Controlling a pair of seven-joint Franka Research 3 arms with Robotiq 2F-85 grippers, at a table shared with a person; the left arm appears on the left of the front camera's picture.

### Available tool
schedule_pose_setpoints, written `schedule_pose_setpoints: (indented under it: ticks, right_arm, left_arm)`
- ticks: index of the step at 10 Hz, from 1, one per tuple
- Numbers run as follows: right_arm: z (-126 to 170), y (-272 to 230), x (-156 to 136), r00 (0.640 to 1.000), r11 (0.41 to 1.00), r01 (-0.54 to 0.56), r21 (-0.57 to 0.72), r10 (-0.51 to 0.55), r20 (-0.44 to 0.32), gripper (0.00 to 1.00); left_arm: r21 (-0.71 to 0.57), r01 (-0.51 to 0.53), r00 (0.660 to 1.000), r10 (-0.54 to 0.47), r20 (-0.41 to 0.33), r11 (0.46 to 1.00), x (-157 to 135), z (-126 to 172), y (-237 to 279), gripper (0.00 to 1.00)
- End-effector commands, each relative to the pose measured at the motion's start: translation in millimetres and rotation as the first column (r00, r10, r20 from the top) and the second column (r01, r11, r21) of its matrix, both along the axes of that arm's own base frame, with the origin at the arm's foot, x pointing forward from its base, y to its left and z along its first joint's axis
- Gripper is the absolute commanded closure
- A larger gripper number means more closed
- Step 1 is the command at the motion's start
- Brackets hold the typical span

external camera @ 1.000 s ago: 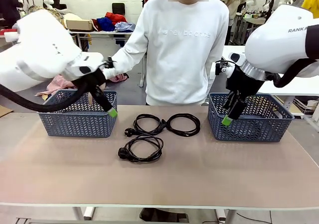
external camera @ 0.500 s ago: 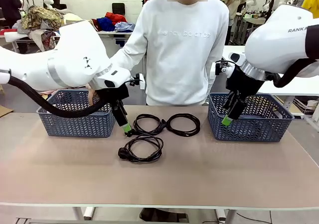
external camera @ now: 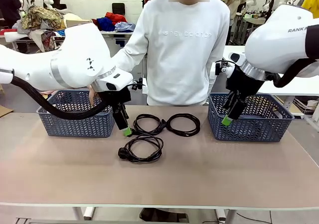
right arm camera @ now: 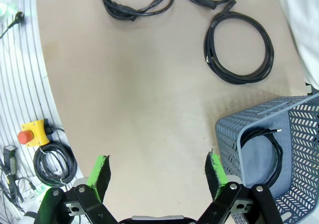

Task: Organize the cables according to human instructions.
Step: Pick up a bundle of cables and place it in the basket indicated by the human.

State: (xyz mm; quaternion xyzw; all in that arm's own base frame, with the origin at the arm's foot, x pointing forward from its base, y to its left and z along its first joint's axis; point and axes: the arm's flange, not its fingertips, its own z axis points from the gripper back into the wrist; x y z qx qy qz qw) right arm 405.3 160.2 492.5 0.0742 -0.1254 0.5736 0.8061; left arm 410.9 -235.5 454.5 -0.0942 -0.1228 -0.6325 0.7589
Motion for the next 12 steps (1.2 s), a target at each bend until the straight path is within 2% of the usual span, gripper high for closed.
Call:
schedule_pose_setpoints:
  ticks: [1, 3, 7, 10, 12]
  right_arm:
    - [2, 2, 2, 1.000, 1.000, 0.000, -0.002, 0.000, -0.001, 0.00]
    - [2, 2, 2, 1.000, 1.000, 0.000, -0.002, 0.000, -0.001, 0.00]
    - [2, 2, 2, 1.000, 1.000, 0.000, -0.002, 0.000, -0.001, 0.00]
    - [2, 2, 2, 1.000, 1.000, 0.000, -0.002, 0.000, -0.001, 0.00]
    - [2, 2, 2, 1.000, 1.000, 0.000, -0.002, 0.000, -0.001, 0.00]
  left_arm:
    - [-0.004, -0.013, 1.000, 0.013, 0.007, 1.000, 0, 1, 0, 0.00]
    - [0.000, 0.000, 1.000, 0.000, 0.000, 1.000, 0, 0, 0, 0.00]
    - [0.115, 0.146, 0.988, -0.151, 0.034, 0.983, -11, -34, -30, 0.00]
    - [0.186, 0.292, 0.954, -0.299, 0.014, 0.938, -16, -60, -54, 0.00]
    - [0.203, 0.345, 0.936, -0.352, 0.002, 0.916, -23, -75, -64, 0.00]
